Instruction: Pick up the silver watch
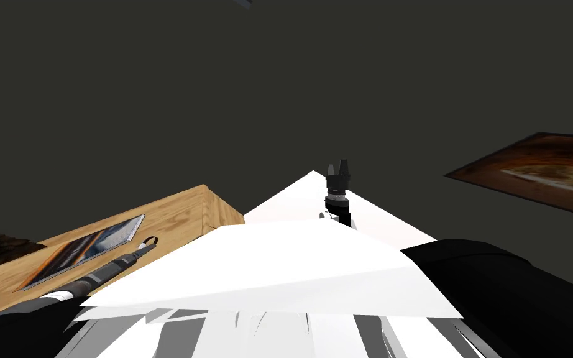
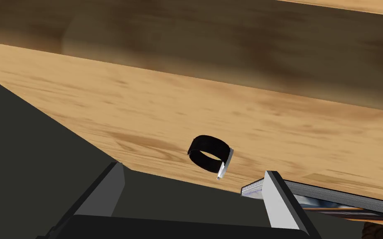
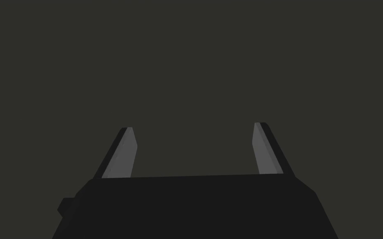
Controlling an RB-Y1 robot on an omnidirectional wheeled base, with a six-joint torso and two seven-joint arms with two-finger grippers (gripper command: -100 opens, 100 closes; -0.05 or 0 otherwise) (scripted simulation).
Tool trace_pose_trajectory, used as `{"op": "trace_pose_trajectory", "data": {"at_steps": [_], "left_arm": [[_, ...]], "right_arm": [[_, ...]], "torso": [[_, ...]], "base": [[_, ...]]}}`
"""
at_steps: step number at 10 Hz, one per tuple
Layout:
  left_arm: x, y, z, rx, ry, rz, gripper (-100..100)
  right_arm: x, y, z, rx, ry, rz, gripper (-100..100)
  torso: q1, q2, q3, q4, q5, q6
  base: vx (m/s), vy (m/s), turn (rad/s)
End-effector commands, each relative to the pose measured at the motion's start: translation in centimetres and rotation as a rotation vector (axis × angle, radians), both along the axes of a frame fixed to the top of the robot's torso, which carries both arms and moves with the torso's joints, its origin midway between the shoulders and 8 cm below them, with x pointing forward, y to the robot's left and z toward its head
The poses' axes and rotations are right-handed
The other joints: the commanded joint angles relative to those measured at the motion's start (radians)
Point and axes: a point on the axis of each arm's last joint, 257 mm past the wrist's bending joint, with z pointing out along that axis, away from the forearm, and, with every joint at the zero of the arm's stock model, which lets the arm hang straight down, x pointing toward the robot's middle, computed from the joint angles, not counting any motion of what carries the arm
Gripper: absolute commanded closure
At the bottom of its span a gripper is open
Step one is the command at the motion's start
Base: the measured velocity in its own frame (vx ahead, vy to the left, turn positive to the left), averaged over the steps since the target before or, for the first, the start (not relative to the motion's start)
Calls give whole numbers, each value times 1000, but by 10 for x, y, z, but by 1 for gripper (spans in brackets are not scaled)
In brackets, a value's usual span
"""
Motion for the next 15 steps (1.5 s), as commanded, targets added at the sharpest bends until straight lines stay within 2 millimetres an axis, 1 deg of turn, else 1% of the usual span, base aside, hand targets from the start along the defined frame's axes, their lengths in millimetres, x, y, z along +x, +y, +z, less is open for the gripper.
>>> {"op": "trace_pose_trajectory", "data": {"at_steps": [1,3,4,5,6,9,10,11,13,15], "left_arm": [[-12,5,-1,15,42,3,-100],[-31,15,-3,37,113,2,-100],[-26,12,-2,30,92,2,-100],[-27,12,-2,32,95,2,0],[-32,17,-8,30,96,31,-100],[-41,26,-19,27,98,88,-100],[-39,25,-15,27,97,75,-100],[-40,25,-16,28,98,78,100],[-41,26,-16,29,100,79,100],[-40,25,-16,29,98,76,100]], "right_arm": [[0,0,0,0,0,0,0],[0,0,0,0,0,0,0],[0,0,0,0,0,0,0],[0,0,0,0,0,0,0],[0,0,0,0,0,0,0],[0,0,0,0,0,0,0],[0,0,0,0,0,0,0],[0,0,0,0,0,0,0],[0,0,0,0,0,0,0],[0,0,0,0,0,0,0]], "torso": [[0,0,0,0,0,0],[1,0,0,0,0,0],[2,1,0,0,0,0],[0,2,1,1,0,-1],[-1,3,2,1,0,-1],[-1,9,5,2,0,0],[-2,10,6,2,0,0],[-2,8,5,2,0,-1],[-3,4,3,2,1,0],[2,4,2,1,3,-1]], "base": [[55,39,-108],[51,50,-165],[21,27,-38],[4,5,5],[-29,-1,-197],[-76,10,-215],[-38,3,-37],[-6,1,8],[-4,1,1],[0,0,0]]}}
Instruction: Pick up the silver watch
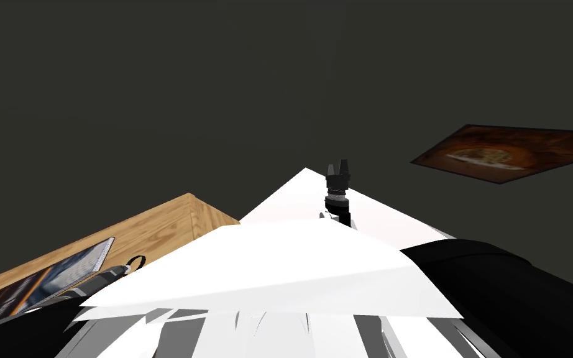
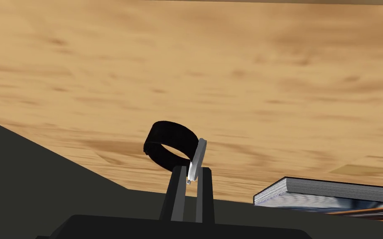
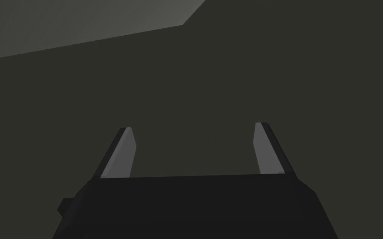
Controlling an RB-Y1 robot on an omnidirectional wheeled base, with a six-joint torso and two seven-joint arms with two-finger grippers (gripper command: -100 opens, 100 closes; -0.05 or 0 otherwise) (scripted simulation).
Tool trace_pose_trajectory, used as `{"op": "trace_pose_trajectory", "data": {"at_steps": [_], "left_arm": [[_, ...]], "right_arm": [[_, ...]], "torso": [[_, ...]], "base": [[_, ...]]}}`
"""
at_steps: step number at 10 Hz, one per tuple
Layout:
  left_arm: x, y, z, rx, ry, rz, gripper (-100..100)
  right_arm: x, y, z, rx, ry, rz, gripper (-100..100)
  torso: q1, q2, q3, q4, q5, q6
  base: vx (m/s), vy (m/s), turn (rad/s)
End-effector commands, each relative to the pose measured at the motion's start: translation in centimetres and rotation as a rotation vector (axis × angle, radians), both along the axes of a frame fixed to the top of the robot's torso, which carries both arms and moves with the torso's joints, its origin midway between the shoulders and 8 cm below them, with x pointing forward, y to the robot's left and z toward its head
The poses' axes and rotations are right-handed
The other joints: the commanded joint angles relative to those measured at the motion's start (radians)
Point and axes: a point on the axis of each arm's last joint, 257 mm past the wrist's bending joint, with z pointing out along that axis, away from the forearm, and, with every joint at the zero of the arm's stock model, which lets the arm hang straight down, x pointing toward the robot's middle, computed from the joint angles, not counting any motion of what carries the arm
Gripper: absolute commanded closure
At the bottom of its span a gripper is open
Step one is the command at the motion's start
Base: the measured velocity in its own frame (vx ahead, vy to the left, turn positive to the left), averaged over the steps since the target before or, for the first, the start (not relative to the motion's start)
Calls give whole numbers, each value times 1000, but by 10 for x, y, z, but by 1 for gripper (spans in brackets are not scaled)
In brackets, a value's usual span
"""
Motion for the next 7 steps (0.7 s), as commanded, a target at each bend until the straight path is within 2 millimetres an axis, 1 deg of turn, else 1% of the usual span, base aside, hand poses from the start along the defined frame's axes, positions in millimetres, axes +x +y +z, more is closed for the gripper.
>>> {"op": "trace_pose_trajectory", "data": {"at_steps": [1,2,5,6,7], "left_arm": [[0,0,0,0,0,0,0],[4,-4,2,-1,-2,-16,100],[13,-13,13,-1,-3,-74,100],[10,-10,11,0,-1,-60,100],[10,-10,11,0,-1,-63,0]], "right_arm": [[0,0,0,0,0,0,0],[0,0,0,0,0,0,0],[0,0,0,0,0,0,0],[0,0,0,0,0,0,0],[0,0,0,0,0,0,0]], "torso": [[0,0,0,0,0,0],[0,0,0,0,0,0],[-1,-3,-2,-1,0,-1],[-1,-4,-2,-1,0,-1],[0,-3,-2,-1,0,0]], "base": [[0,0,0],[39,-1,173],[72,-6,222],[32,-6,43],[0,0,0]]}}
